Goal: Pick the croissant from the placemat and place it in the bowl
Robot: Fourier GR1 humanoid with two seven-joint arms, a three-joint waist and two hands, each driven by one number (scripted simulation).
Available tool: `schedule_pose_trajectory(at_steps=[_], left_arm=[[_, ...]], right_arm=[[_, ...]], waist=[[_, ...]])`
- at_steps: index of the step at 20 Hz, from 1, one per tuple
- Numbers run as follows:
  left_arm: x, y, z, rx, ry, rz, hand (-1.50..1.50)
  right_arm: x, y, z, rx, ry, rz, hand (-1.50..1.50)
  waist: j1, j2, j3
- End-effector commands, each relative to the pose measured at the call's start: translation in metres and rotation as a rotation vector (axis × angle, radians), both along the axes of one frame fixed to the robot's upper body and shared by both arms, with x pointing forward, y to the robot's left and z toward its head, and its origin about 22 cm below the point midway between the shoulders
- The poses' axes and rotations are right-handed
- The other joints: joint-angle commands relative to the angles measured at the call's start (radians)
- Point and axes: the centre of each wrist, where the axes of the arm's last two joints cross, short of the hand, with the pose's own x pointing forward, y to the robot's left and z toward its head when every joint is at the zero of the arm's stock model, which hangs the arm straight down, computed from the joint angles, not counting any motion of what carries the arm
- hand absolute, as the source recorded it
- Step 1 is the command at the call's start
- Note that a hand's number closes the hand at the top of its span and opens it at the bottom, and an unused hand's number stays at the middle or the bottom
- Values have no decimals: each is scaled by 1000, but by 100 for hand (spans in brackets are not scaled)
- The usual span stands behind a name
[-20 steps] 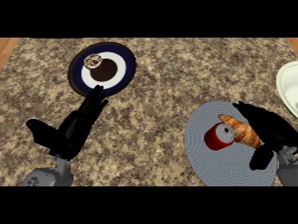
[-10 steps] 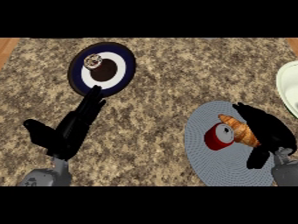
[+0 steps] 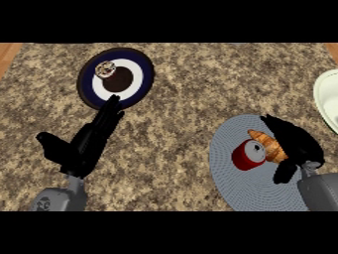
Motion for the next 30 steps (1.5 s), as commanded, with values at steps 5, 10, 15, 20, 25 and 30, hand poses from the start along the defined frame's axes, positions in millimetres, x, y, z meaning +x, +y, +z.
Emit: schedule_pose_trajectory(at_steps=[5,10,15,20,25,30], left_arm=[[-3,12,-1,-8,4,-10,0],[-9,1,7,3,-6,-3,0],[26,5,2,3,7,14,0],[9,-6,5,9,16,9,0],[16,18,10,-12,-6,35,0],[-7,14,4,4,-14,38,0]], right_arm=[[12,12,-3,47,-76,89,150],[19,-13,-18,33,-75,123,150],[-15,12,-11,6,-107,165,150],[-28,17,-21,-12,-102,60,150],[-45,4,-12,-60,-54,-138,150],[-70,25,34,-117,-212,-215,150]], waist=[[1,0,0],[3,0,0],[-10,-1,0],[-11,-2,0],[-15,-3,-1],[-14,-6,-1]])
